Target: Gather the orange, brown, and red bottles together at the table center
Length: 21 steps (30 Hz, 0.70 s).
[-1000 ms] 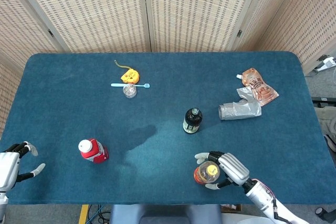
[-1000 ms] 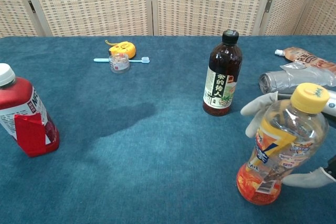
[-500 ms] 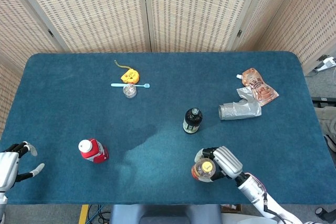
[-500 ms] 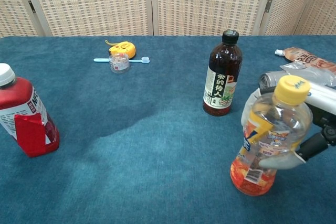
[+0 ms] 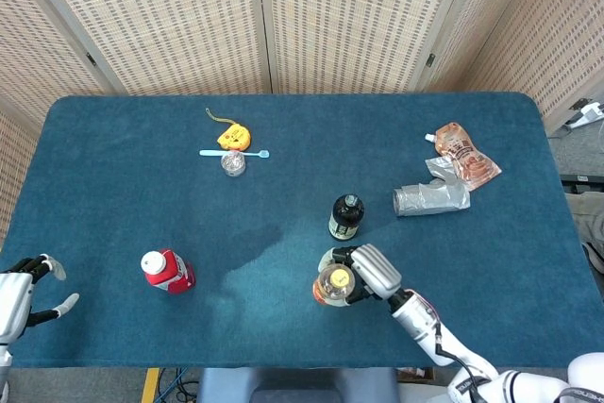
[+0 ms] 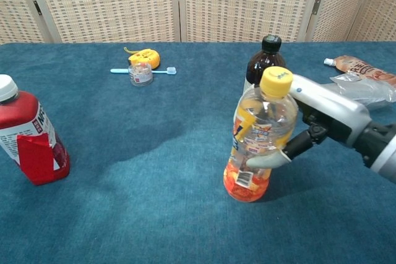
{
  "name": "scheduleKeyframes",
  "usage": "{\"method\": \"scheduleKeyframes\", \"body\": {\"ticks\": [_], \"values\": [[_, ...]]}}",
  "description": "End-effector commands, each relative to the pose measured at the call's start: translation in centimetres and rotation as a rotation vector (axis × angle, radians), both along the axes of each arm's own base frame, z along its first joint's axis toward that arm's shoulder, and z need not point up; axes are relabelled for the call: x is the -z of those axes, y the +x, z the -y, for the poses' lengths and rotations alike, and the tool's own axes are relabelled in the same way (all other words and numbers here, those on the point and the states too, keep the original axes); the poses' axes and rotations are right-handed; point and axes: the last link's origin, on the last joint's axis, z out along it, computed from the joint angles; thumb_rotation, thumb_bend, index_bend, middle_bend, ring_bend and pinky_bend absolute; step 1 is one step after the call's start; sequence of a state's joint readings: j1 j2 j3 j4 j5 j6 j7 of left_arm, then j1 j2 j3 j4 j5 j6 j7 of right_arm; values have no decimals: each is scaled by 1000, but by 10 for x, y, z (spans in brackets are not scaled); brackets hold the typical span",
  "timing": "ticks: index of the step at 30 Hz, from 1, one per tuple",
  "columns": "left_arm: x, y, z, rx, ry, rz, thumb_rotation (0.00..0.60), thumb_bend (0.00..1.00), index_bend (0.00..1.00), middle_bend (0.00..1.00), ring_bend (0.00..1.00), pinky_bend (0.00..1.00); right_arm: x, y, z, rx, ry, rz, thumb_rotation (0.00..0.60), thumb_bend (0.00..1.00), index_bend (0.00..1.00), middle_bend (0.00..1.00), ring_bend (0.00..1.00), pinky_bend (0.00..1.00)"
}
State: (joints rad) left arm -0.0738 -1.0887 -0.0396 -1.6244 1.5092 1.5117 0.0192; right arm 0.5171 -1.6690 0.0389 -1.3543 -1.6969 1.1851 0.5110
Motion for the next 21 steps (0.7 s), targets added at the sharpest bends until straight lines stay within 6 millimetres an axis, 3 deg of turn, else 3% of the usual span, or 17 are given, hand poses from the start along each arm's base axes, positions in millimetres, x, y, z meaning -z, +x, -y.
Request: {"method": "scheduleKeyframes", "body": {"ticks": [1,21], "values": [[-1,-1,0,-2,2,1,600,135,547,454,411,611,12,9,10,10,11,21,600,54,576,623,570,609],[-4,-2,-2,-7,0,6,600,135,547,454,411,611,37,56,47,-7,1,49,600,59,576,623,570,609]]}}
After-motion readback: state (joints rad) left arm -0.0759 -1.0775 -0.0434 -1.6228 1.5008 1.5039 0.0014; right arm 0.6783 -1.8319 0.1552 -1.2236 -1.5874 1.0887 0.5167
